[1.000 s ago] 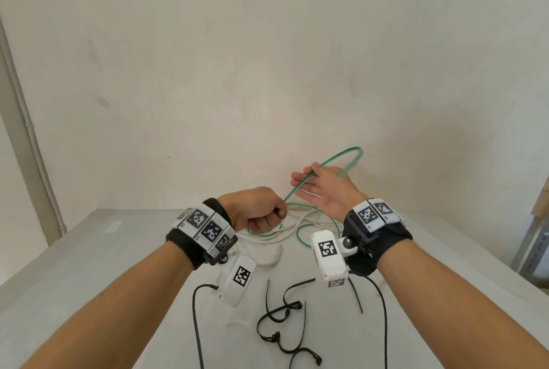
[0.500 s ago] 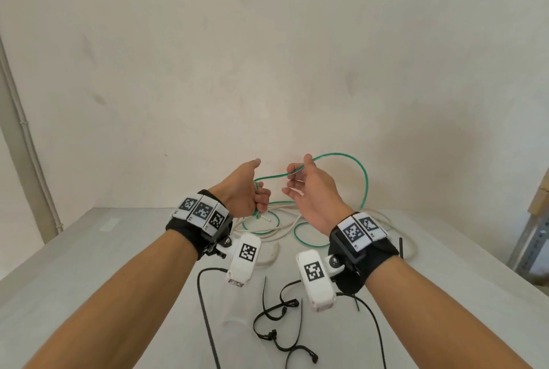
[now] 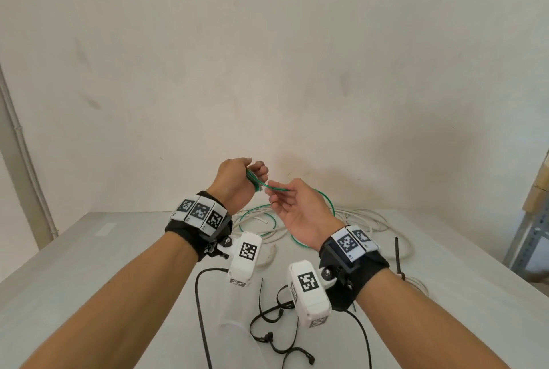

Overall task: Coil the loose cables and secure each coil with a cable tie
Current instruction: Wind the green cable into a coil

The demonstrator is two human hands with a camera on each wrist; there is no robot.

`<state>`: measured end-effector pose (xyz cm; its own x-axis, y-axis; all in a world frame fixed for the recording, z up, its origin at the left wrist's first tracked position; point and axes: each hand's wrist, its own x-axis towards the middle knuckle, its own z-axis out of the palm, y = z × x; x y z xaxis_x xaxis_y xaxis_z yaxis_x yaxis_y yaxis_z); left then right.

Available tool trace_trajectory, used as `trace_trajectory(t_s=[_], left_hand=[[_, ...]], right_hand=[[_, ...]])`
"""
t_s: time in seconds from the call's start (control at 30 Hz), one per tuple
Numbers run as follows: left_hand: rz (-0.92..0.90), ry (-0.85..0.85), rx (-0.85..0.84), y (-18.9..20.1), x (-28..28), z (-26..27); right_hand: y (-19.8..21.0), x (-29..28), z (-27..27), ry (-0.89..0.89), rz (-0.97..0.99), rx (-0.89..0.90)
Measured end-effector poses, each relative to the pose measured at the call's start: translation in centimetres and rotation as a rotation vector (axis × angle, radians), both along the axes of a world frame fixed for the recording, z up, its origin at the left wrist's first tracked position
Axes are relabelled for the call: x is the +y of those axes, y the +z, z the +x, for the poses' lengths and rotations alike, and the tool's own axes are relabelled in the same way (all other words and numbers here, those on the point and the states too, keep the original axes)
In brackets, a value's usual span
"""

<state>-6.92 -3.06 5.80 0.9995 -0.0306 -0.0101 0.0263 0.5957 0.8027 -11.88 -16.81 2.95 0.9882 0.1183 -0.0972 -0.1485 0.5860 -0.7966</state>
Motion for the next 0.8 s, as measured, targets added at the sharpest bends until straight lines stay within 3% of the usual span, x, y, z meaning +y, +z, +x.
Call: trace_trajectory(t_s=[0.13,0.23,0.33,0.43,0.5,0.53,0.6,0.73,0.8], left_hand=[[-0.078,-0.011,-0.037,0.6,0.4,0.0],[-0.067,-0.037,-0.081,0.6,0.5,-0.2],[0.030,-0.029,-0.154,0.8,0.6,-0.2],[0.143,-0.034,-0.217,1.2,0.6,-0.6],[0.187,-0.050,-0.245,1.3,0.5,-0.9],[0.194,-0.061,-0.254,1.3,0.3,-1.1],[0.190,-0.079,-0.258,1.5,-0.1,-1.3],[0.158,-0.086,-0.253,1.7,0.1,-1.4],[0.127,-0.095,-0.240,1.7,0.3,-1.3]], right_hand=[[-0.7,-0.4,0.4,0.022,0.019,0.036],[-0.7,-0.5,0.5,0.085,-0.083,0.098],[-0.1,-0.9,0.0,0.132,-0.465,0.113],[0.4,-1.0,-0.7,-0.041,-0.974,-0.130],[0.5,-0.8,-0.6,-0.129,-1.136,-0.325],[0.6,-0.6,-0.6,-0.091,-1.151,-0.384],[0.7,-0.1,-0.7,0.045,-1.028,-0.399],[0.8,-0.2,-0.9,0.255,-0.428,-0.235],[0.7,-0.5,-1.1,0.295,-0.311,-0.228]])
